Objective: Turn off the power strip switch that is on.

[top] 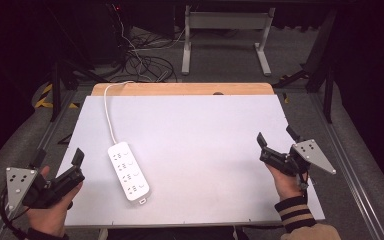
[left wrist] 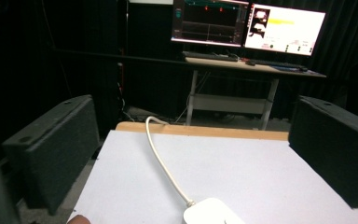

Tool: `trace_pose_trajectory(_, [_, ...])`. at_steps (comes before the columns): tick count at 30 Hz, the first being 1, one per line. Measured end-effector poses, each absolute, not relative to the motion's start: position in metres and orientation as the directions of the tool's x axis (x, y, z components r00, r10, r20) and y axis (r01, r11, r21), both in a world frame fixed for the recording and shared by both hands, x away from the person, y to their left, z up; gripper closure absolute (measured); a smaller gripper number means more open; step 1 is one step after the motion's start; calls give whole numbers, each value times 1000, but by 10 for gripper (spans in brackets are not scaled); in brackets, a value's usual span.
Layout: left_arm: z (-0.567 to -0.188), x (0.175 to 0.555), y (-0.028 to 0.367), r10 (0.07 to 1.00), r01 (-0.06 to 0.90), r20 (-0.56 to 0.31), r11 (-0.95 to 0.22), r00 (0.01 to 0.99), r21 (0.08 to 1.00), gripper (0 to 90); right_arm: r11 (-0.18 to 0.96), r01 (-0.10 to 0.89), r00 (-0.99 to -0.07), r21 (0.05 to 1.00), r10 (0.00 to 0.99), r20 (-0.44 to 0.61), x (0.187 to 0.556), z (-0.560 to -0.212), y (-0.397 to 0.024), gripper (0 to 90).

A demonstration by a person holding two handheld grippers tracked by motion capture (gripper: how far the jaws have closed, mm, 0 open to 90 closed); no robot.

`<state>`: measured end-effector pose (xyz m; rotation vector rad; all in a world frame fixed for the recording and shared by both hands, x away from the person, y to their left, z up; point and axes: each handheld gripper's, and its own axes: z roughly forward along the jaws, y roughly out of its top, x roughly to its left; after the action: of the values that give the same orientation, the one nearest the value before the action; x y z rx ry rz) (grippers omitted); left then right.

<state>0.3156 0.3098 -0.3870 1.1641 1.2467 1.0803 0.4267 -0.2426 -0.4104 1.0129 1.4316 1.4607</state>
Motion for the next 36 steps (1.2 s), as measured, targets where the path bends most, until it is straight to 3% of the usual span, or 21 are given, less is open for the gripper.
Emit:
trace_pose_trajectory(4, [-387, 316, 311, 991, 39, -120, 118, 61, 992, 83, 7, -21, -333, 1000, 943, -13, 427, -411, -242, 51])
trace_pose_trajectory(5, [-387, 315, 312, 990, 37, -121, 119, 71, 992, 159, 9, -22, -334, 1000, 943, -15, 427, -411, -242, 51])
trace_pose_trajectory(6, [-387, 315, 312, 990, 36, -116, 114, 82, 993, 159, 9, -22, -334, 1000, 943, -15, 427, -411, -242, 51])
trace_pose_trajectory(7, [-388, 314, 312, 989, 29, -105, 102, 106, 994, 228, 6, -21, -335, 1000, 942, -13, 427, -410, -242, 51])
trace_pose_trajectory(8, [-388, 313, 312, 988, 19, -98, 96, 121, 995, 408, -2, -24, -337, 1000, 941, -7, 426, -410, -242, 51])
trace_pose_trajectory(9, [-388, 312, 312, 987, 12, -93, 92, 128, 996, 408, -2, -24, -337, 1000, 941, -7, 426, -410, -242, 51])
trace_pose_trajectory(10, [-388, 312, 311, 985, 13, -91, 90, 145, 996, 554, -2, -26, -336, 1000, 942, -7, 426, -410, -242, 51])
trace_pose_trajectory(11, [-387, 311, 311, 985, 13, -89, 88, 151, 996, 554, -2, -26, -336, 1000, 942, -7, 426, -410, -242, 51])
trace_pose_trajectory(12, [-387, 311, 310, 984, 13, -84, 83, 155, 996, 665, 0, -28, -336, 1000, 942, -9, 426, -410, -242, 51])
trace_pose_trajectory(17, [-383, 310, 307, 990, 42, -49, 43, 135, 998, 896, -1, -28, -340, 1000, 941, -9, 426, -410, -242, 51])
trace_pose_trajectory(24, [-379, 309, 308, 988, 84, -44, 31, 149, 996, 898, -2, -23, -342, 1000, 940, -6, 426, -410, -242, 52])
trace_pose_trajectory(31, [-380, 330, 300, 979, 151, 61, -91, 195, 984, 899, -1, -12, -347, 1000, 938, -3, 426, -410, -241, 56])
trace_pose_trajectory(35, [-382, 351, 294, 970, 222, 77, -130, 233, 966, 898, -3, -7, -346, 1000, 938, 0, 427, -411, -242, 57])
trace_pose_trajectory(36, [-384, 363, 292, 966, 291, 60, -135, 253, 947, 899, -3, -9, -345, 1000, 939, 0, 427, -411, -242, 57])
